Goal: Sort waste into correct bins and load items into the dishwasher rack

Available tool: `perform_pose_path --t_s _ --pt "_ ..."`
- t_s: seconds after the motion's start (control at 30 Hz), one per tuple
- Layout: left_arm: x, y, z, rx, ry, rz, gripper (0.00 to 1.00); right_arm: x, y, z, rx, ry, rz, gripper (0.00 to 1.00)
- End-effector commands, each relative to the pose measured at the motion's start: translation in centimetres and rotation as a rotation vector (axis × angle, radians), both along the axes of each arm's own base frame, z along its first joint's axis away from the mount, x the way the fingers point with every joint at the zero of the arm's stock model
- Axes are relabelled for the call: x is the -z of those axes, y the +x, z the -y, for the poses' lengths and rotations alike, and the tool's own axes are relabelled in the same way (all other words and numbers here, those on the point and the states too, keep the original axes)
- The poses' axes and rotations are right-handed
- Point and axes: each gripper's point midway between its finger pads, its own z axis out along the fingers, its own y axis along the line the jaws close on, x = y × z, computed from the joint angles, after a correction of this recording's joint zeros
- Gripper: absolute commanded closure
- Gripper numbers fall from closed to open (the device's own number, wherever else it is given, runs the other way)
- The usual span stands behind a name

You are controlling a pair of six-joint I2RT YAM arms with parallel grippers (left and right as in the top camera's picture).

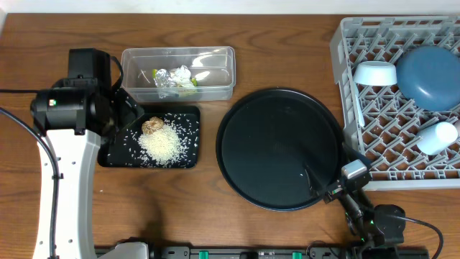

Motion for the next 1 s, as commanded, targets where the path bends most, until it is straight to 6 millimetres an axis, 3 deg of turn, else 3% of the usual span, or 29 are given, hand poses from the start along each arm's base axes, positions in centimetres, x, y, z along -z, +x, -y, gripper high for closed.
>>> perform_pose_path --t_s 0.0,0.4,0.63,0.8,0.97 --pt "-0.1 0.0 -0.2 -0.006 0.013 0.000 0.02 0.1 0.0 -0.1 -0.003 -0.012 0.005 0.01" --pt "-0.6 -0.3 -0.1 -0.006 0.013 0.020 0.02 0.1 0.0 0.0 -0.003 -0.012 0.005 0.01" --pt "-2.0 -2.6 -0.1 -0.007 0.016 0.094 0.02 0.1 0.0 0.0 -0.003 -0.012 0.005 0.01" --pt "0.7 -6.9 0.1 -0.007 0.015 0.061 0.02 0.1 0.0 0.0 -0.003 -0.012 0.005 0.01" --pt "5.8 -12.1 0.2 -0.007 0.014 0.000 0.02 0.1 0.0 0.0 -0.003 -0.012 0.005 0.02"
